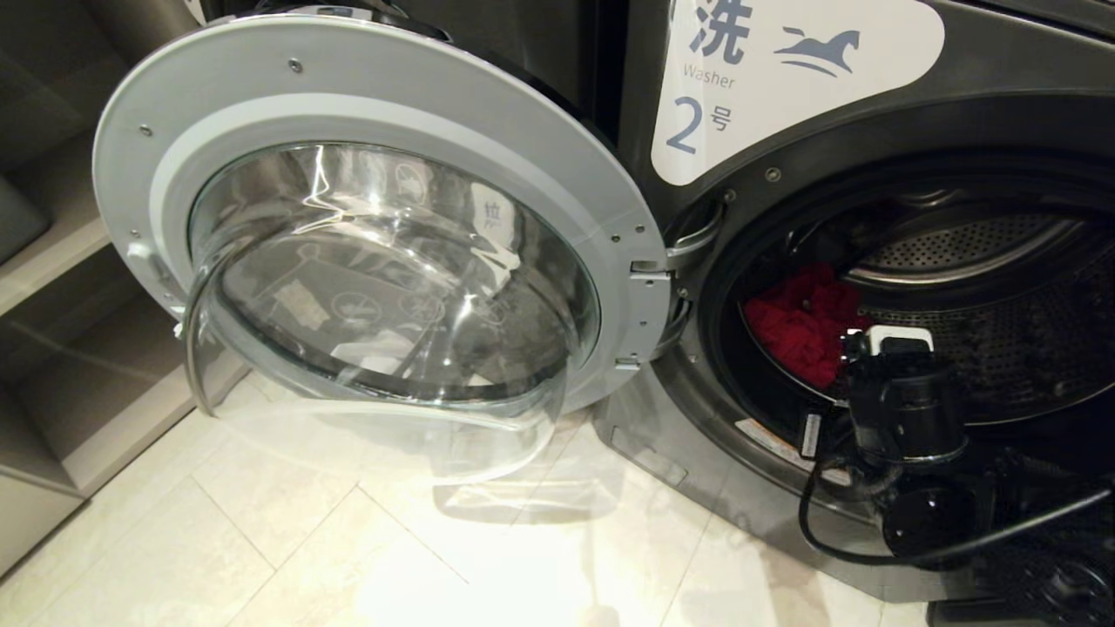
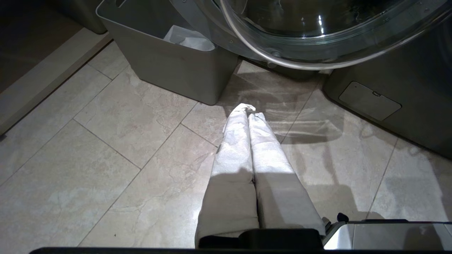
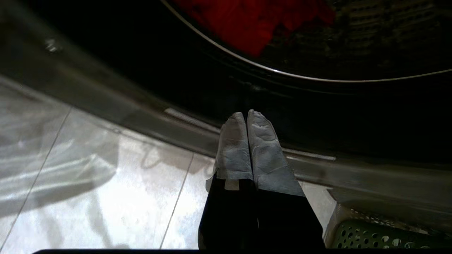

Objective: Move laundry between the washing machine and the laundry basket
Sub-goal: Pick a cloth and place it into the basket

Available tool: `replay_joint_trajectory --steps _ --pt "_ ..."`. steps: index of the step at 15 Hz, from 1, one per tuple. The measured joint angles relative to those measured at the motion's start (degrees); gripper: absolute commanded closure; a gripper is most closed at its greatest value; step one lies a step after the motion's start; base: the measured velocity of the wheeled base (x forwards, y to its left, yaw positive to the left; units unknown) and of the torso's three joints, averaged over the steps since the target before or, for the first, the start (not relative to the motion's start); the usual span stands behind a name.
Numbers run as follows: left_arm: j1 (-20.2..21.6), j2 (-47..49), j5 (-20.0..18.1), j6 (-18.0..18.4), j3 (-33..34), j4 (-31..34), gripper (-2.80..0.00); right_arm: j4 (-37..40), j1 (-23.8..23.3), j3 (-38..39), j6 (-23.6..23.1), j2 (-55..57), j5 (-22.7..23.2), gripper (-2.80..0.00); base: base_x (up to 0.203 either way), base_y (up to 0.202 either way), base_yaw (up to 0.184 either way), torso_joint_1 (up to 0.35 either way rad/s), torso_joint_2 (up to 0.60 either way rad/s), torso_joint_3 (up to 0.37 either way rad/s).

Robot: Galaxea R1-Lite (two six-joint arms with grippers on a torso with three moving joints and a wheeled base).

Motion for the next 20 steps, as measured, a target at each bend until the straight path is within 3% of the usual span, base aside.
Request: replay_joint_trajectory --steps 5,11,15,20 --pt "0.0 0.0 0.0 0.0 0.0 0.0 0.0 -2.0 -8.3 -7.2 1.0 9.1 3.3 0.0 0.0 0.0 0.0 0.0 0.0 0.0" --pt "0.0 0.0 0.0 0.0 0.0 0.0 0.0 0.6 -12.3 -23.1 4.8 18.7 3.7 0.0 0.0 0.0 0.0 0.0 0.0 0.0" --pt "0.0 0.0 0.0 0.0 0.0 0.0 0.0 13.5 -17.1 -34.8 10.7 22.6 4.1 0.0 0.0 0.0 0.0 0.0 0.0 0.0" --pt "0.0 0.0 0.0 0.0 0.0 0.0 0.0 36.8 -21.8 -48.3 23.9 25.6 7.8 0.0 0.0 0.0 0.0 0.0 0.0 0.0"
